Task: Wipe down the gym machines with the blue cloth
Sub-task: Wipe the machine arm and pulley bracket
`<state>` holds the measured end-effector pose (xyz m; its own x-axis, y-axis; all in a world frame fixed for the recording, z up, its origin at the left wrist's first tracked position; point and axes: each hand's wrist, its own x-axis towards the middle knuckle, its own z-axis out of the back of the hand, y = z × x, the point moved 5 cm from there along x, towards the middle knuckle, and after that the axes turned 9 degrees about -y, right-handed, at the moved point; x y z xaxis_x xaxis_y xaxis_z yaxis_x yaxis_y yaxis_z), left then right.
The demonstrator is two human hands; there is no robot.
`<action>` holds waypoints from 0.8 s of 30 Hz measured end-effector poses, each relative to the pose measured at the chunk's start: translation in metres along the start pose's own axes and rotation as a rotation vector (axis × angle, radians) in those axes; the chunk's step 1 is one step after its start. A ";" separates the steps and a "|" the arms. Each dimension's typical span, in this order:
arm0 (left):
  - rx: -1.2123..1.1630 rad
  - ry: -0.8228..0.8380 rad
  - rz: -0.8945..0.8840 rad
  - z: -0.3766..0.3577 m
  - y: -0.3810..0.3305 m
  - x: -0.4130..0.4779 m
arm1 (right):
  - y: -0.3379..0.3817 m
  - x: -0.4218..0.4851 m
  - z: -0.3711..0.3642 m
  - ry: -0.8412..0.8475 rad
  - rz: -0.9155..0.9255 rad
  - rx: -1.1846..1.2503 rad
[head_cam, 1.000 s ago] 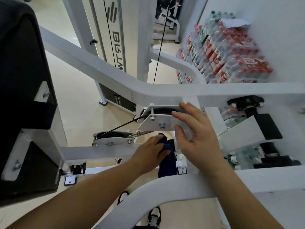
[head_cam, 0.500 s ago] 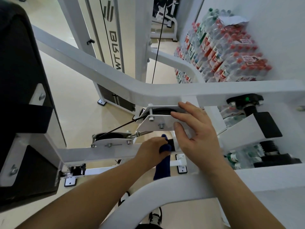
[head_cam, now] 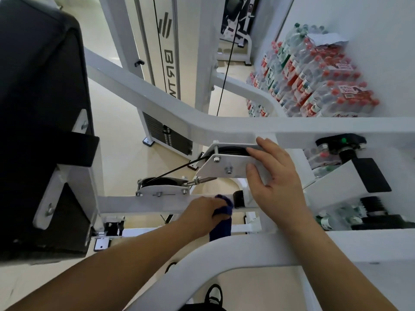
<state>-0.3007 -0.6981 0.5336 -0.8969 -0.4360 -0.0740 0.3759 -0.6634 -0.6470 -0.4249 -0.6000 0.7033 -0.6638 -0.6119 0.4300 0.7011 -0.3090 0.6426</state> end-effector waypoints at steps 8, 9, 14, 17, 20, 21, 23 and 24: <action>-0.157 -0.691 -0.165 0.139 -0.030 -0.071 | 0.006 0.003 -0.002 -0.027 -0.013 -0.075; -0.154 -0.768 -0.236 0.162 -0.048 -0.064 | 0.008 0.005 -0.002 -0.022 -0.020 -0.097; -0.144 -0.773 -0.259 0.185 -0.090 -0.004 | 0.011 0.010 -0.004 -0.035 -0.019 -0.132; -0.109 -0.574 -0.159 0.163 -0.085 0.014 | 0.010 0.008 -0.003 -0.056 -0.010 -0.070; 0.091 -0.470 -0.189 0.162 -0.080 0.016 | 0.007 0.010 0.001 -0.076 -0.062 0.014; 0.158 -0.446 -0.209 0.165 -0.081 0.020 | 0.006 0.011 0.001 -0.081 -0.082 0.044; 0.297 -0.381 -0.252 0.170 -0.091 0.037 | 0.003 0.013 0.002 -0.092 -0.118 0.105; 0.368 -0.346 -0.281 0.169 -0.099 0.044 | 0.001 0.013 0.002 -0.093 -0.133 0.128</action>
<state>-0.3382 -0.7550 0.7227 -0.8689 -0.3451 0.3548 0.2463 -0.9232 -0.2949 -0.4332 -0.6071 0.7107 -0.7738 -0.5001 0.3887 0.5706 -0.2839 0.7706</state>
